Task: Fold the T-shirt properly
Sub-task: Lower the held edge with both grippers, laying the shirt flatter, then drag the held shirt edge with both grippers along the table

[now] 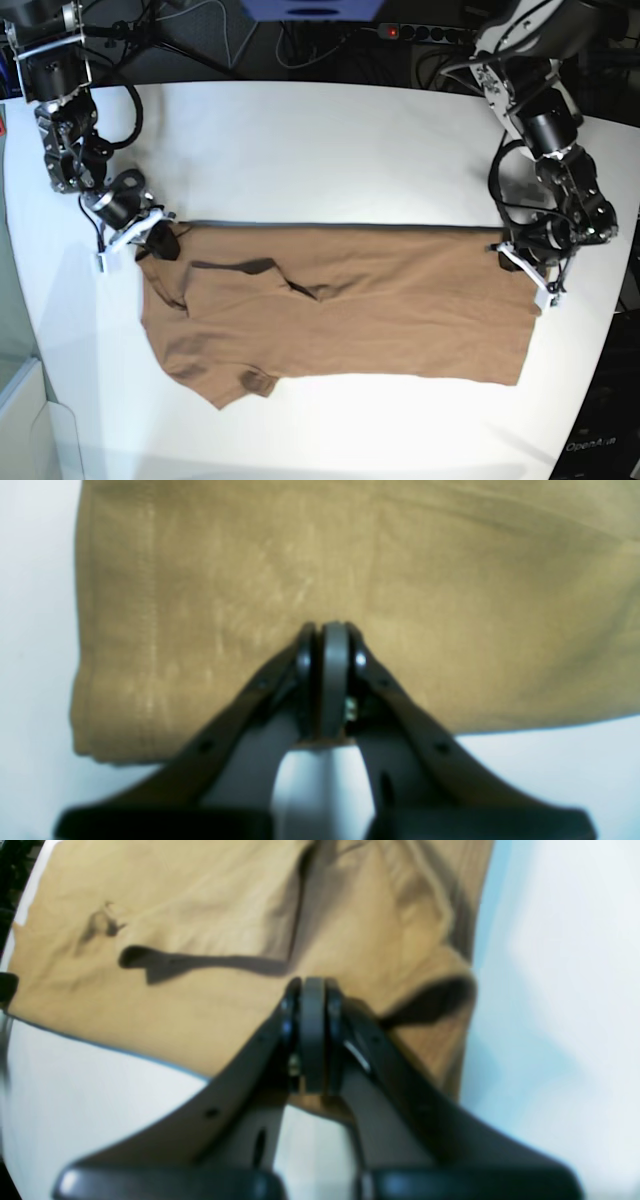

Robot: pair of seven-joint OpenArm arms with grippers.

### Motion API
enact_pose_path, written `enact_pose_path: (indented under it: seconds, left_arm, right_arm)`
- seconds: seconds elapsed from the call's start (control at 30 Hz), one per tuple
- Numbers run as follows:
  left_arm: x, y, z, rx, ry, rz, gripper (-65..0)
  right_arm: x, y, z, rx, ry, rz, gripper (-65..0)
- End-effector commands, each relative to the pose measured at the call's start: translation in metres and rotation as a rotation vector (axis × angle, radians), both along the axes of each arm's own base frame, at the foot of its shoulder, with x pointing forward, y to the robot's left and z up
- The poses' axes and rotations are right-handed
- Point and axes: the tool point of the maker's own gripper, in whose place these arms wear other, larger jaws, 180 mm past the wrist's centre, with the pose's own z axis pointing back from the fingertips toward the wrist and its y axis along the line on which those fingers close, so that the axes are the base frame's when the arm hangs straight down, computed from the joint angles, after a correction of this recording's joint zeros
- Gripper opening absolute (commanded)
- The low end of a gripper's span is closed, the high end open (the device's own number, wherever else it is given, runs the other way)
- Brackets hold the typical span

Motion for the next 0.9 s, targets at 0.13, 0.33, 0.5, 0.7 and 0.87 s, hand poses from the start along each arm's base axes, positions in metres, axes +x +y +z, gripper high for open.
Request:
enact_pose_path:
  seconds: [0.13,0.33,0.5,0.7,0.87]
  left_arm:
    - [-0.024,0.032,-0.004,0.024,0.047,0.073,-63.1]
    - [-0.064,0.047,-0.023,0.063,0.140,0.077,-63.1]
    - [-0.099,0.045,-0.032,0.101,0.173,0.070,-63.1]
    - [-0.129,0.028,-0.036,0.129,0.185,0.056,-63.1]
    - [-0.127,0.026,-0.031,0.136,0.168,0.055,-63.1]
  right_arm:
    - [-0.011,-0.008,-0.004,-0.007,0.015,-0.005,-64.3]
    - [-0.044,-0.014,-0.023,-0.015,0.071,-0.013,-64.3]
    - [-0.075,-0.019,-0.037,-0.005,0.081,-0.055,-64.3]
    - [-0.101,-0.014,-0.032,0.004,0.061,-0.045,-64.3]
    - [-0.097,0.001,0.007,0.013,-0.045,0.019,-64.3]
